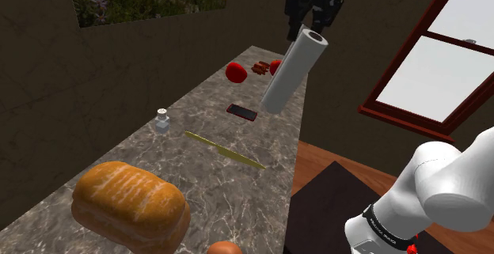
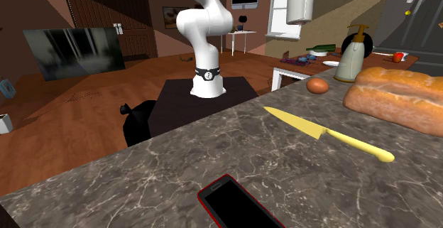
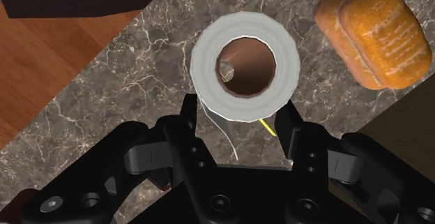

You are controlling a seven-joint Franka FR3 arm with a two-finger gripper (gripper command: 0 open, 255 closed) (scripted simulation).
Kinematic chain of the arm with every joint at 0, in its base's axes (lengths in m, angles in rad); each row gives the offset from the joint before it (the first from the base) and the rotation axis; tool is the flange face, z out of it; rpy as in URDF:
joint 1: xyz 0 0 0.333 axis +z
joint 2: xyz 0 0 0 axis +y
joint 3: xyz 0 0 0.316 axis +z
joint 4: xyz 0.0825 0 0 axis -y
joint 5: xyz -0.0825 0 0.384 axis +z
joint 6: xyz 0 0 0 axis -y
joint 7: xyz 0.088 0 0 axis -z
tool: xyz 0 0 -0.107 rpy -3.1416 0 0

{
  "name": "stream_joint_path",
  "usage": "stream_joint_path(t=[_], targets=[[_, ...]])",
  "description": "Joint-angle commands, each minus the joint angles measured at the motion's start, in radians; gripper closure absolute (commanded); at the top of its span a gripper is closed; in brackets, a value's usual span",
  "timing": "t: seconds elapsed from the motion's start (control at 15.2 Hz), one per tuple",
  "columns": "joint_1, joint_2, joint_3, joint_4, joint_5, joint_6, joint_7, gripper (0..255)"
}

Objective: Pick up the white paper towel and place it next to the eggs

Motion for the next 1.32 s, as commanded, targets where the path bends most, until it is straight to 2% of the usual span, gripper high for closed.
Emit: stream_joint_path(t=[0.0,0.66,1.25], targets=[[0.017,0.002,0.032,0.01,0.011,0.0,0.052,255],[0.102,0.006,0.202,0.021,0.061,0.035,0.307,255],[0.18,0.116,0.375,0.135,0.048,0.07,0.559,255]])
